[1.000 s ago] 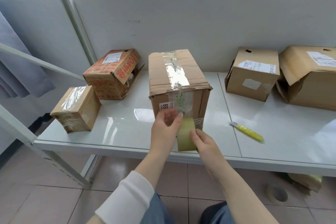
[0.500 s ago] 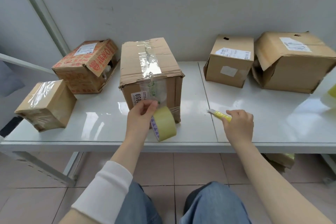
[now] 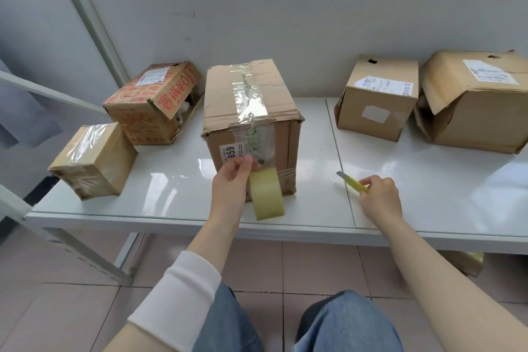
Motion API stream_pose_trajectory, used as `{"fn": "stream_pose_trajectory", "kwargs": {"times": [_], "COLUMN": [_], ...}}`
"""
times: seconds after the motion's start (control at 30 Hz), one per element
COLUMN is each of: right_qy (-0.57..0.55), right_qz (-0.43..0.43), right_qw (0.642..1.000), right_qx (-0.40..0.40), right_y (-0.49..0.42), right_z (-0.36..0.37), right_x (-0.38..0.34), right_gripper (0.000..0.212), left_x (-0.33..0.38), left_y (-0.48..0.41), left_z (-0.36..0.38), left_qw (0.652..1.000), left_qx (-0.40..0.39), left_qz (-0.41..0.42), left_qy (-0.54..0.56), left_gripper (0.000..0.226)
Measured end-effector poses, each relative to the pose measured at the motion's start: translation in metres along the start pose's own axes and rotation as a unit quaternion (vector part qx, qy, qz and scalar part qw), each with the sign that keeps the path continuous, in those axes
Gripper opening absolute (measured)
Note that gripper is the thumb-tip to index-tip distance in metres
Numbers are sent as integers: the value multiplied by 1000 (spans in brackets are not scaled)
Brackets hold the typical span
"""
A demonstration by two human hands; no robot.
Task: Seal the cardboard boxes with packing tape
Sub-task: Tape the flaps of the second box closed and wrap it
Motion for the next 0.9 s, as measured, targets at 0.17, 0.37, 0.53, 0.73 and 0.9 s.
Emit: {"fn": "stream_pose_trajectory", "kwargs": {"times": [0.17, 0.37, 0.53, 0.73, 0.9], "right_qy": [-206, -47, 102, 113, 103], "right_qz": [-118, -422, -512, -537, -545], "right_qw": [971, 901, 830, 804, 799], "right_qx": [20, 90, 194, 227, 233], "right_y": [39, 86, 96, 91, 89], "right_z": [-28, -66, -65, -58, -56], "right_x": [-53, -148, -180, -183, -186], "right_gripper": [16, 20, 19, 21, 14], "left_x": [5, 6, 6, 5, 4], "left_y": [0, 6, 8, 9, 9], "left_z": [2, 6, 7, 7, 7], "left_qw": [998, 996, 997, 997, 997], "left_qx": [3, 35, 50, 56, 60], "left_qz": [52, 71, 58, 52, 43], "left_qy": [-29, -39, -25, -27, -30], "left_gripper": [15, 14, 16, 24, 26]}}
Point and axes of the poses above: each hand's wrist, its own y-axis away from the middle knuckle, its own z-axis out of the palm, x = y × z, the point moved 4 cm from there along -y, towards the middle knuckle, and after that the axes turned 5 degrees about -x, right-handed, at the moved point
